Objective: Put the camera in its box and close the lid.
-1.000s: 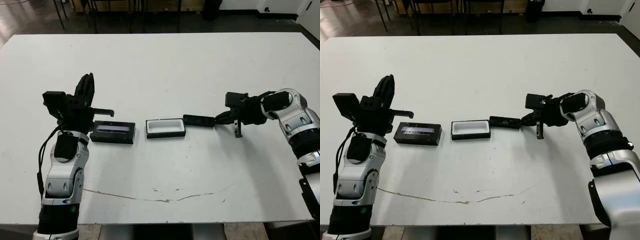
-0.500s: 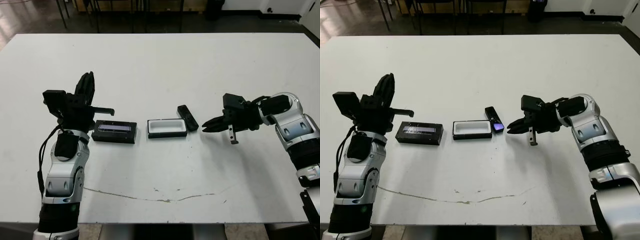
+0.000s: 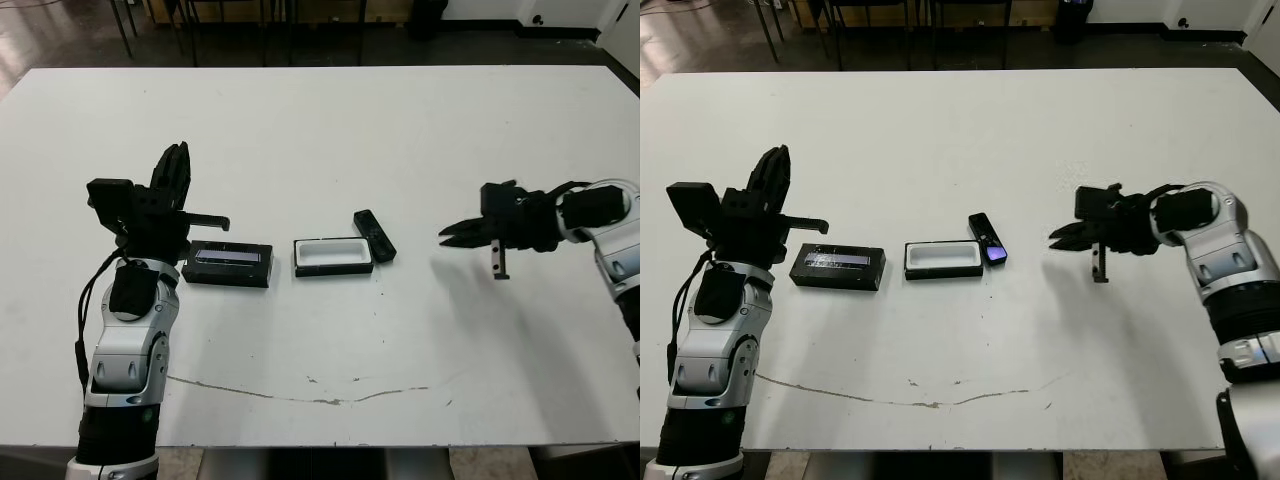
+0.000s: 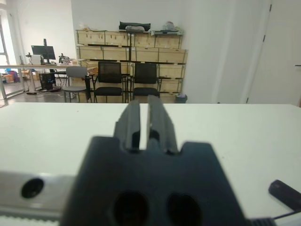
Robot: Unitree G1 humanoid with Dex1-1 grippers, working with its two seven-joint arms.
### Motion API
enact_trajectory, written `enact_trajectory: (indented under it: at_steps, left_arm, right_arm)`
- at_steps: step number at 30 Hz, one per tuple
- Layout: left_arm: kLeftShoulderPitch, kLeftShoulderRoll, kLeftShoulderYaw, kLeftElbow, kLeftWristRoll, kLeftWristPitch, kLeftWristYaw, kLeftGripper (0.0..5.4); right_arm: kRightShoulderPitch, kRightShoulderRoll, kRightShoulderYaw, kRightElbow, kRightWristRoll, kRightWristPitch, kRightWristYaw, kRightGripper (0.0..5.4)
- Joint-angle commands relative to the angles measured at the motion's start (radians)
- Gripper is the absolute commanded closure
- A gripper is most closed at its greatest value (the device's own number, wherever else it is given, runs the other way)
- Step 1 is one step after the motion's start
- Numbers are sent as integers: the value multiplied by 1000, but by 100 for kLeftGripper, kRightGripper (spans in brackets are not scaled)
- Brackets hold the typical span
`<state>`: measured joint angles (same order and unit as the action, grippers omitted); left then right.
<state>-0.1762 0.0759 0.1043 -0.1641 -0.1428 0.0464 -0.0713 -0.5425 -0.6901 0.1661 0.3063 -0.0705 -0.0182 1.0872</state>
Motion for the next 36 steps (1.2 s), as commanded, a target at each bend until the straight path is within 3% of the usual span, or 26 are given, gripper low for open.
enact_trajectory:
  at_steps: [1,6,9,13,22,27,31,36]
  left_arm:
    - [10,10,7,14,-3,13,-6,538]
    - [6,11,4,20,4,10,-4,538]
    - [6,9,3,19,2,16,-3,538]
    - [10,7,0,21,4,6,-5,538]
    - [23,-1,-2,8,9,8,6,538]
    - [26,-2,-1,7,10,9,8,538]
    - [29,-2,-3,6,14,5,9,538]
    - [31,-7,-4,-3,13,16,15,538]
  right_arm:
    - [125,44,-83,-177,76,129,-110,540]
    - [187,100,-129,-354,150,291,-226,540]
    - [157,125,-113,-318,162,287,-245,540]
    - [71,146,-59,-163,99,189,-273,540]
    - [-142,230,85,205,-55,46,-310,540]
    - [-272,263,169,411,-160,12,-297,540]
    - [-379,293,202,586,-202,-24,-262,540]
    - [-449,326,233,693,-243,-55,-222,540]
